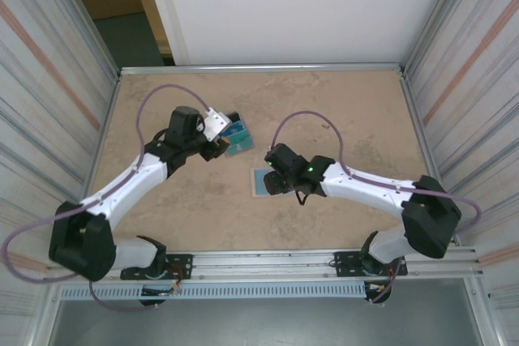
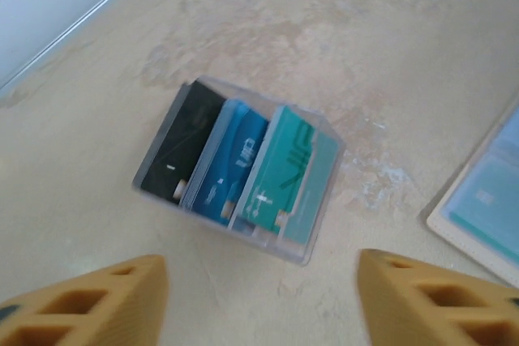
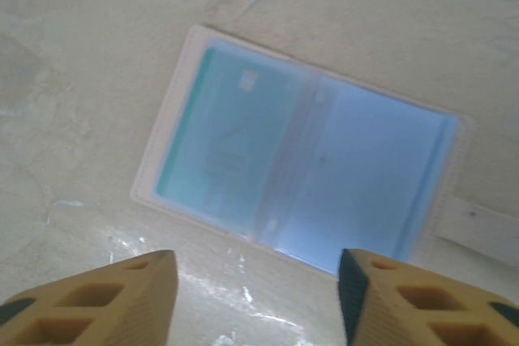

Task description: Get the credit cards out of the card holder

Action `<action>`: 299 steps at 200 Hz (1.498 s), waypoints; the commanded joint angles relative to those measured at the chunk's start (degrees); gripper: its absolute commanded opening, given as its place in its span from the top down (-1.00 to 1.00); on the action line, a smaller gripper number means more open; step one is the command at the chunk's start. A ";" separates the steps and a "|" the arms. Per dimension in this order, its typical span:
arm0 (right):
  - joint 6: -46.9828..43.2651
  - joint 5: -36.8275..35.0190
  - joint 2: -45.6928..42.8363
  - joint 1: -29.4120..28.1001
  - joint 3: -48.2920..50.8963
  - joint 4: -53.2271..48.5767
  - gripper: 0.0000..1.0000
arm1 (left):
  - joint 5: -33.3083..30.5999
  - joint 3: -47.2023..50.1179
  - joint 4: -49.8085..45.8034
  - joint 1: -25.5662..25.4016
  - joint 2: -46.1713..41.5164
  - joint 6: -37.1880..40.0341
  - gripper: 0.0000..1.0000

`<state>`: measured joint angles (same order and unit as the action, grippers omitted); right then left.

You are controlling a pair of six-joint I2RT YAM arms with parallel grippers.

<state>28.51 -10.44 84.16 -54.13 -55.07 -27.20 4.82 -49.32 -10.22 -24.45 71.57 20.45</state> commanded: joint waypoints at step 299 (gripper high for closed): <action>-0.81 7.84 20.39 1.95 -5.61 2.31 0.32 | -12.63 13.14 2.23 0.19 -17.08 -31.06 -0.98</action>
<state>27.86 -2.55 103.90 -52.82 -62.94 -24.32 -7.55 -35.75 -7.42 -24.38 56.12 -9.34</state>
